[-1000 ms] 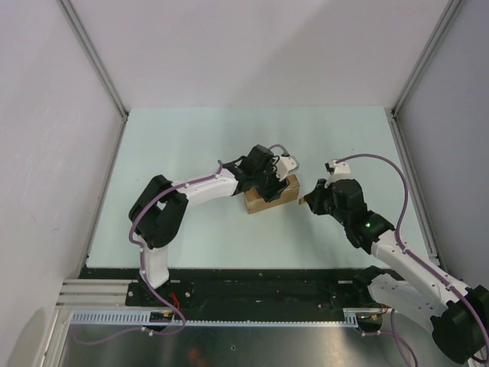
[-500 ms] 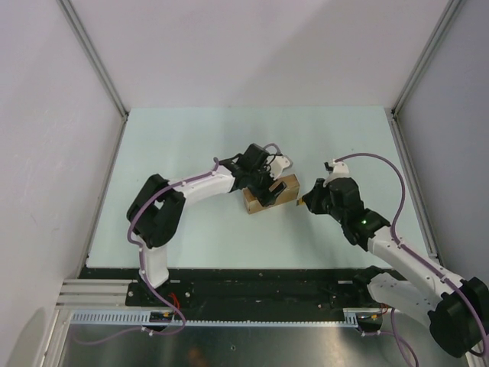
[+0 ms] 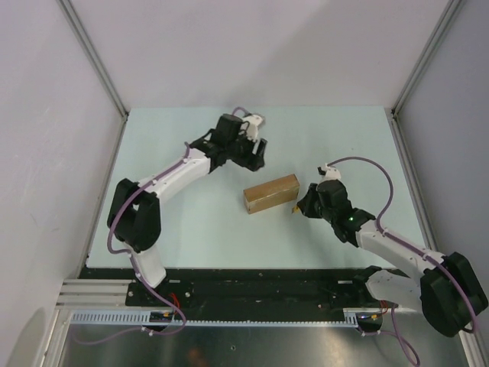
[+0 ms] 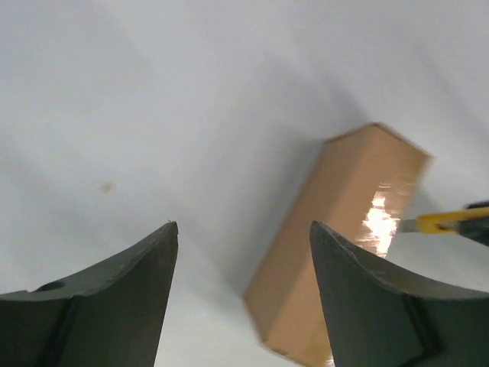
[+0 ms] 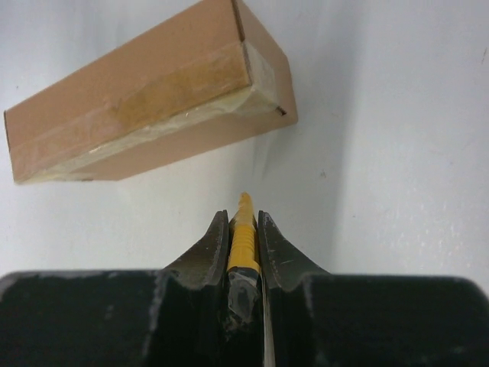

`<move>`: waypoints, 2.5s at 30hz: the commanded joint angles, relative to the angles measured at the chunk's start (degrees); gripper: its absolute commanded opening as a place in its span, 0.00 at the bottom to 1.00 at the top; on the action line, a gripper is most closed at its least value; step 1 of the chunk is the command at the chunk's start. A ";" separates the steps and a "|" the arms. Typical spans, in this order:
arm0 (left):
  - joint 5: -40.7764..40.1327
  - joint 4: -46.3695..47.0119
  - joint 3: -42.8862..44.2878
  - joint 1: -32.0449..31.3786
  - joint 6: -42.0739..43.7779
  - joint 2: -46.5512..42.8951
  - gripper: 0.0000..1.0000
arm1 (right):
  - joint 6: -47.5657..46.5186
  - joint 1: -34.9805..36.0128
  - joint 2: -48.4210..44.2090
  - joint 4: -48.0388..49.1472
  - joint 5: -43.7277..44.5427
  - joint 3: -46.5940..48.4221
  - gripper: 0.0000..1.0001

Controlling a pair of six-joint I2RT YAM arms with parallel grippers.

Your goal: Unpack the express box

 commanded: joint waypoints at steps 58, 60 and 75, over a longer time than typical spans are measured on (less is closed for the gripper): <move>-15.23 -2.14 -1.73 4.90 -6.77 -6.33 0.72 | -11.16 2.65 12.08 -1.85 -2.34 26.04 0.00; -15.24 -2.14 1.01 5.08 -7.65 -3.94 0.73 | -13.89 7.56 7.69 -4.39 -0.84 25.42 0.00; 2.96 -2.14 11.39 5.17 -9.15 11.79 0.79 | -14.25 30.00 10.39 -0.20 14.71 19.53 0.00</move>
